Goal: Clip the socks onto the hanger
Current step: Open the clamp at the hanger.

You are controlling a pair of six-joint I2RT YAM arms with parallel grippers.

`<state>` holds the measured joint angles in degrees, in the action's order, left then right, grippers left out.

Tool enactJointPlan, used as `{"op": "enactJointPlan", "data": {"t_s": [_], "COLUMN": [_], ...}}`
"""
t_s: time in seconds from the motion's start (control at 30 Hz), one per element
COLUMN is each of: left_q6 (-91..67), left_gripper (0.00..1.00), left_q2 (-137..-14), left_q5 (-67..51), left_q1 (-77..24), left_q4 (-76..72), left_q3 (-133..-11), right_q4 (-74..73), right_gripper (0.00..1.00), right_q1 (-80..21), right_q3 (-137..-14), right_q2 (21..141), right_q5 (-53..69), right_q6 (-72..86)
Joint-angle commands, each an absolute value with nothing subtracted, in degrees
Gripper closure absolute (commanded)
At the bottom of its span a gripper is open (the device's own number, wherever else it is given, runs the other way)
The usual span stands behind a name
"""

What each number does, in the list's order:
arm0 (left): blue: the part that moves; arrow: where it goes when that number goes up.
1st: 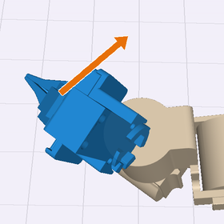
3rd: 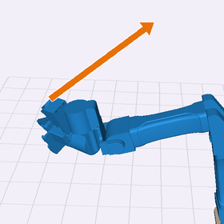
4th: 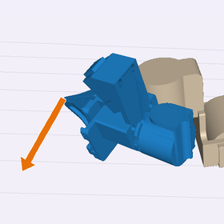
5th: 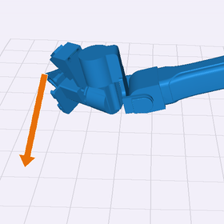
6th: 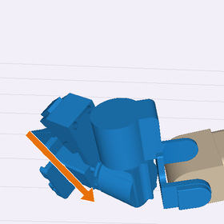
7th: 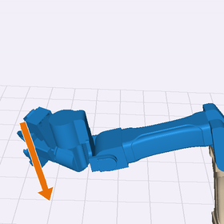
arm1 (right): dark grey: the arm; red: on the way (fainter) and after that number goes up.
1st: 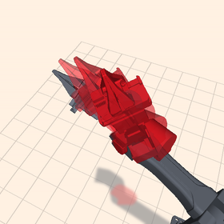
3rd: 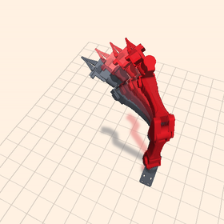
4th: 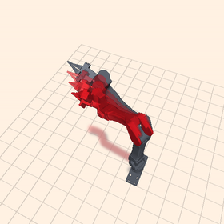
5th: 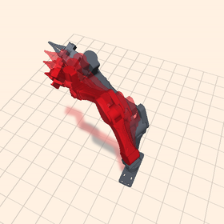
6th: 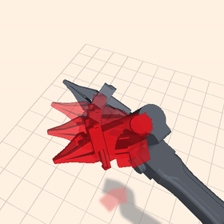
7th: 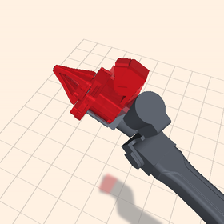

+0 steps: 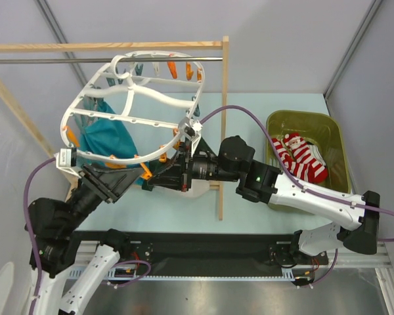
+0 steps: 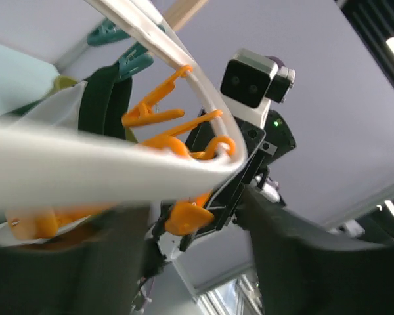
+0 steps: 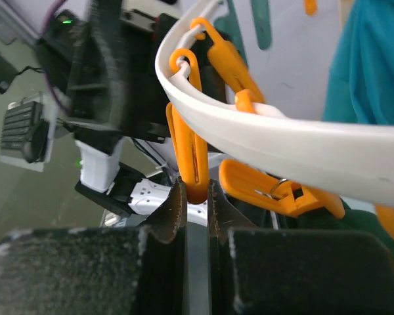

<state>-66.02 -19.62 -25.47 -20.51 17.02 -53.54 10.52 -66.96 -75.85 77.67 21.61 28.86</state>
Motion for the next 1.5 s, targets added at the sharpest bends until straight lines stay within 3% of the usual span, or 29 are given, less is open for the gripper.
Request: {"op": "enactJointPlan", "data": {"t_s": [0.0, 0.03, 0.2, 0.47, 0.73, 1.03, 1.47], "left_q6": [-64.3, -64.2, -67.1, -68.4, -67.5, -64.2, -59.2], "left_gripper": [0.28, 0.19, 0.15, 0.21, 0.32, 0.44, 0.41], "left_q2": [-17.4, -17.0, -15.8, -19.9, -24.8, -27.9, -28.2], "left_q5": [-19.6, -17.7, -16.1, -10.4, -9.7, -8.0, -11.0], "left_q1": [-20.7, -20.7, -20.7, -20.6, -20.6, -20.6, -20.6], "left_q4": [27.5, 29.2, 36.0, 46.3, 41.8, 40.8, 36.6], "left_q3": [-58.5, -60.1, -62.2, -68.4, -68.5, -70.1, -67.9], "right_q4": [5.1, 1.7, -3.6, -12.2, -18.8, -20.4, -34.2], "right_gripper": [1.0, 1.0, 1.0, 1.0, 1.0, 1.0, 1.0], "right_q1": [-66.9, -66.9, -67.7, -73.8, -80.9, -82.1, -85.0], "right_q3": [-80.4, -81.0, -84.0, -92.5, -99.0, -102.2, -118.3], "right_q2": [76.5, 76.6, 77.4, 82.2, 85.7, 88.1, 96.6], "right_q5": [14.6, 12.2, 6.8, -10.0, -27.6, -31.0, -34.7], "right_q6": [26.7, 26.2, 23.1, 13.0, 6.9, 6.2, 8.6]}}
